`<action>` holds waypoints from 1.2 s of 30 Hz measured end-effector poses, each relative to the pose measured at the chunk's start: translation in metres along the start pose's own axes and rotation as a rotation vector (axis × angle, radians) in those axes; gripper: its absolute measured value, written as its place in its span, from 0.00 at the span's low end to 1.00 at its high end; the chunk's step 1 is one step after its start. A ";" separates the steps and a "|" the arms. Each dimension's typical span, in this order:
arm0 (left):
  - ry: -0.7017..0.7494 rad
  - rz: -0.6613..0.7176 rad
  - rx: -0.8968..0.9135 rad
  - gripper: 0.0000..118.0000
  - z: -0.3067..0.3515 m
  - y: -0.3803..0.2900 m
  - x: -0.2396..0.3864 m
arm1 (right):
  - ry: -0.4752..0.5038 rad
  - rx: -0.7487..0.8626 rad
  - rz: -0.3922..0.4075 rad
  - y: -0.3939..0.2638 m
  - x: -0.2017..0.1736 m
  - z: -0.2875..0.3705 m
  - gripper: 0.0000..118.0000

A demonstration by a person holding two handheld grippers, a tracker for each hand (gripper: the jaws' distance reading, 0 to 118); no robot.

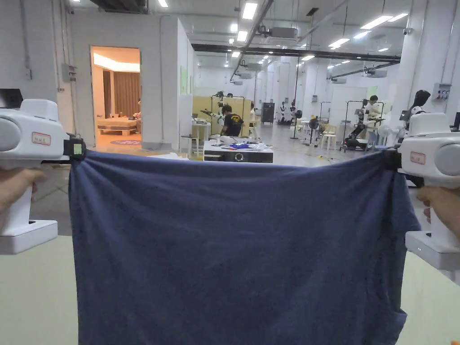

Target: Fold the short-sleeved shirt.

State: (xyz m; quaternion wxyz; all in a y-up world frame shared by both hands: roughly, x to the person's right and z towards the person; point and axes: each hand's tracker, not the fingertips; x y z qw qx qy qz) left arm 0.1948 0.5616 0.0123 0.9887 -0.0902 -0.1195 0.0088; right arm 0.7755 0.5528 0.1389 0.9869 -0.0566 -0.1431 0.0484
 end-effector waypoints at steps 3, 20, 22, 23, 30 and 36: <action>0.015 -0.022 0.029 0.00 -0.005 0.021 0.001 | -0.007 0.016 0.006 0.023 -0.001 -0.010 0.02; 0.088 -0.080 0.019 0.00 -0.042 0.029 0.003 | -0.006 0.041 0.060 0.035 -0.013 -0.051 0.02; 0.081 -0.084 0.000 0.00 -0.046 0.009 0.002 | -0.008 0.024 0.077 0.017 -0.016 -0.050 0.02; 0.080 -0.080 -0.012 0.00 -0.046 -0.006 0.003 | -0.006 0.005 0.082 0.003 -0.017 -0.049 0.02; 0.030 -0.005 -0.091 0.00 -0.026 -0.098 -0.001 | -0.003 -0.075 0.096 -0.072 -0.020 -0.009 0.02; -0.009 0.062 -0.078 0.00 0.044 -0.161 -0.007 | 0.003 -0.100 0.102 -0.129 -0.010 0.068 0.02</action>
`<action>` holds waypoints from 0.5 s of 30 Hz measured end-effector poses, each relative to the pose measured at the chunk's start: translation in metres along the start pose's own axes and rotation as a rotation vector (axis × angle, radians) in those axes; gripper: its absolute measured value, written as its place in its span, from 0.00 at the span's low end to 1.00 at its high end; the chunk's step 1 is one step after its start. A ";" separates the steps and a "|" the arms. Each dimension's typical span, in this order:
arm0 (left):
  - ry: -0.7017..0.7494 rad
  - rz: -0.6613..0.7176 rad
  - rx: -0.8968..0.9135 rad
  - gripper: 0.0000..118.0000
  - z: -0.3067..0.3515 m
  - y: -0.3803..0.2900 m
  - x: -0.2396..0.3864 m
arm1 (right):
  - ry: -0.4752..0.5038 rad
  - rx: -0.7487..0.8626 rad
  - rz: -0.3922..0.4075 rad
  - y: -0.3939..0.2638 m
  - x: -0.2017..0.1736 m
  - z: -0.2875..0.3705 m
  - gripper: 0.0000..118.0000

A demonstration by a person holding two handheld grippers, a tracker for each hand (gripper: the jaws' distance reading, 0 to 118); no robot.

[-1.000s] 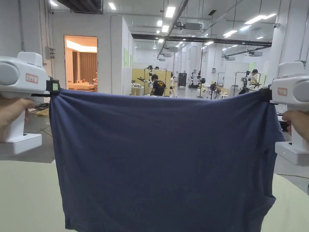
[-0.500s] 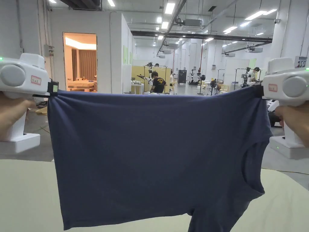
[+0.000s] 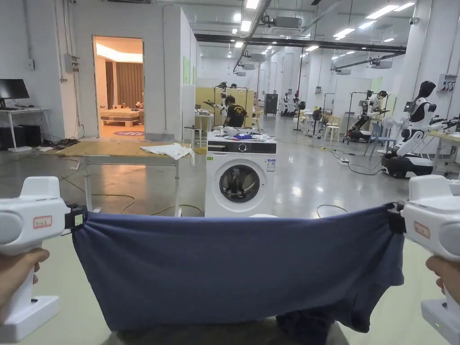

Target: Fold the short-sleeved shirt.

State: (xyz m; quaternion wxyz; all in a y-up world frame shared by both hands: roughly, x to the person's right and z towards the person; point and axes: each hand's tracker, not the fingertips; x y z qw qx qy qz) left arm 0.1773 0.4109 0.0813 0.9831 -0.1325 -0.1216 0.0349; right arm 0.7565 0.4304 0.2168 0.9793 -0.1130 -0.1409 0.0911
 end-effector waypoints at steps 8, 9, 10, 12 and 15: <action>-0.021 -0.002 -0.003 0.00 0.095 -0.064 -0.003 | 0.012 -0.045 0.022 -0.072 0.003 0.091 0.02; -0.023 -0.010 -0.006 0.00 0.106 -0.072 -0.002 | 0.016 -0.051 0.018 -0.081 0.004 0.103 0.02; -0.025 -0.024 -0.018 0.00 0.115 -0.079 -0.002 | 0.016 -0.063 0.018 -0.088 0.002 0.114 0.02; -0.026 -0.029 -0.033 0.00 0.134 -0.097 -0.003 | 0.026 -0.089 0.007 -0.105 0.003 0.133 0.02; -0.034 0.016 -0.082 0.00 0.161 -0.129 -0.008 | 0.050 -0.156 0.000 -0.133 -0.002 0.157 0.02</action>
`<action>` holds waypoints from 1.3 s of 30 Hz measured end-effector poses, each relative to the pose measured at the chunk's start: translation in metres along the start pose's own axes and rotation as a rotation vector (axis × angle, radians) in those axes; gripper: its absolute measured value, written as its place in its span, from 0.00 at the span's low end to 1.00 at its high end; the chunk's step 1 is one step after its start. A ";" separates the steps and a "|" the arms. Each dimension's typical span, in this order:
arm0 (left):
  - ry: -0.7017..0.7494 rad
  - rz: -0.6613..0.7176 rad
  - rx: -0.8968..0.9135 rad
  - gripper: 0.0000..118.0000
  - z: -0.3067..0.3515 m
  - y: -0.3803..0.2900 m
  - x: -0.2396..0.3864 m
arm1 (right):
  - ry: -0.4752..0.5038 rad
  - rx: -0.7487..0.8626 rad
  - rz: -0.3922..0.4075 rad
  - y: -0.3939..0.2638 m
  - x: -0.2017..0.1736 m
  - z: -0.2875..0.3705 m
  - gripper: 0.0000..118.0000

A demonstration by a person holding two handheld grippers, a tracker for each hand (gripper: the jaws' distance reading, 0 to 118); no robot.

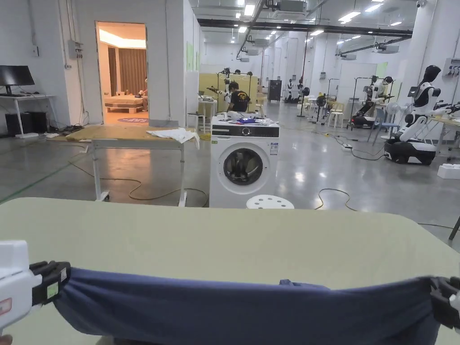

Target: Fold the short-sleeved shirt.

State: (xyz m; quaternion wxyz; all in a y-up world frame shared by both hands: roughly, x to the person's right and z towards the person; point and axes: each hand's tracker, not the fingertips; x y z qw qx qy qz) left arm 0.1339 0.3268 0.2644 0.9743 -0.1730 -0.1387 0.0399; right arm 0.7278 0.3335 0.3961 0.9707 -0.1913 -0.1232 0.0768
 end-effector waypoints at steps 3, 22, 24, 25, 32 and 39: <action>-0.001 0.017 -0.062 0.00 0.019 -0.036 -0.004 | 0.001 -0.044 -0.009 -0.036 -0.004 0.010 0.02; 0.056 0.004 -0.501 0.02 -0.005 -0.214 -0.018 | 0.085 -0.536 -0.002 -0.209 -0.034 -0.012 0.07; 0.060 0.003 -0.507 0.12 -0.004 -0.212 -0.018 | 0.082 -0.543 0.000 -0.207 -0.033 -0.009 0.25; 0.061 -0.003 -0.512 0.18 -0.002 -0.210 -0.017 | 0.072 -0.545 0.005 -0.205 -0.033 -0.008 0.41; 0.049 -0.032 -0.309 0.50 0.008 -0.164 0.001 | 0.107 -0.346 -0.019 -0.147 -0.038 0.003 0.51; 0.014 -0.109 -0.118 0.50 -0.033 -0.127 0.051 | 0.082 -0.043 -0.072 -0.093 -0.092 -0.032 0.51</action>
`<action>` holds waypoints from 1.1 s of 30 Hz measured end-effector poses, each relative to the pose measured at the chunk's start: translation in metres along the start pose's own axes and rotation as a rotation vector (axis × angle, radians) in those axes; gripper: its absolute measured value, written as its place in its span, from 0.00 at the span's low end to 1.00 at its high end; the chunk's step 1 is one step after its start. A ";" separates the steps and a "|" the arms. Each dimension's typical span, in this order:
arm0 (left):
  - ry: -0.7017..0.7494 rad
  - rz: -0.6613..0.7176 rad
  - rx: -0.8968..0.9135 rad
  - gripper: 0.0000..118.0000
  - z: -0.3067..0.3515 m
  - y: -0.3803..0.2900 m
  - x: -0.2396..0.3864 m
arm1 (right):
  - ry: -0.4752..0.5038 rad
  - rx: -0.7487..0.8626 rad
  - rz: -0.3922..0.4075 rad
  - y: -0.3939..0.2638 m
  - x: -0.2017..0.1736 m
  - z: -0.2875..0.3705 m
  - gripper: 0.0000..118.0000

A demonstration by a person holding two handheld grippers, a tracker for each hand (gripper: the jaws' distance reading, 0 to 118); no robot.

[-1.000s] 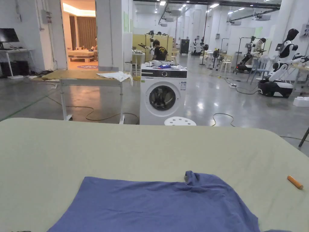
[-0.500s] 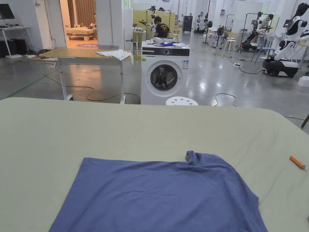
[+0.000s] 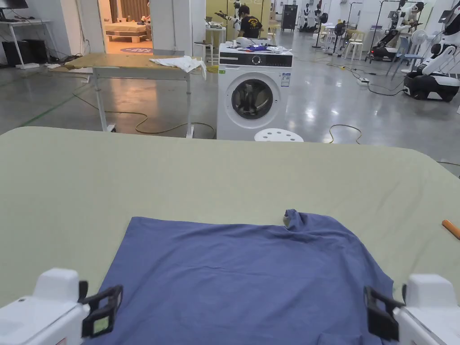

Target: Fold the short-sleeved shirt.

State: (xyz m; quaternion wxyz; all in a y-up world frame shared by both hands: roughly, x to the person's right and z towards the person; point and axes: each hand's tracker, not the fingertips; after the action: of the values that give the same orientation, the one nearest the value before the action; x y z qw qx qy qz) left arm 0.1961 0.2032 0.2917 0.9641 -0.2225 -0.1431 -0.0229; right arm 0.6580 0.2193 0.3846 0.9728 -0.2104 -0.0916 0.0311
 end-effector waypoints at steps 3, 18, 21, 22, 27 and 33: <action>0.030 -0.018 0.094 0.46 -0.004 0.017 0.023 | -0.002 0.108 -0.026 0.015 -0.024 -0.007 0.51; 0.157 -0.059 0.300 0.00 0.017 0.035 0.043 | -0.029 0.305 -0.097 0.030 -0.065 -0.019 0.00; 0.116 -0.045 0.183 0.00 0.025 0.027 0.022 | -0.025 0.288 -0.084 0.026 -0.062 -0.022 0.00; 0.104 -0.038 0.141 0.00 0.028 0.023 0.015 | -0.020 0.277 -0.084 0.025 -0.061 -0.023 0.00; 0.032 -0.021 -0.124 0.00 0.049 -0.011 -0.024 | 0.000 0.221 -0.085 0.015 -0.060 -0.027 0.00; 0.016 0.031 -0.369 0.21 0.063 -0.055 -0.050 | 0.026 0.168 -0.074 -0.001 -0.064 -0.032 0.00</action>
State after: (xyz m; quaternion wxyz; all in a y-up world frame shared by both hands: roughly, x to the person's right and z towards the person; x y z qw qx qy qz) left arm 0.1257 0.1796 0.3546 0.9083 -0.3975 -0.1254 -0.0357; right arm 0.6013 0.1991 0.3459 0.9886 -0.1251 -0.0836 0.0002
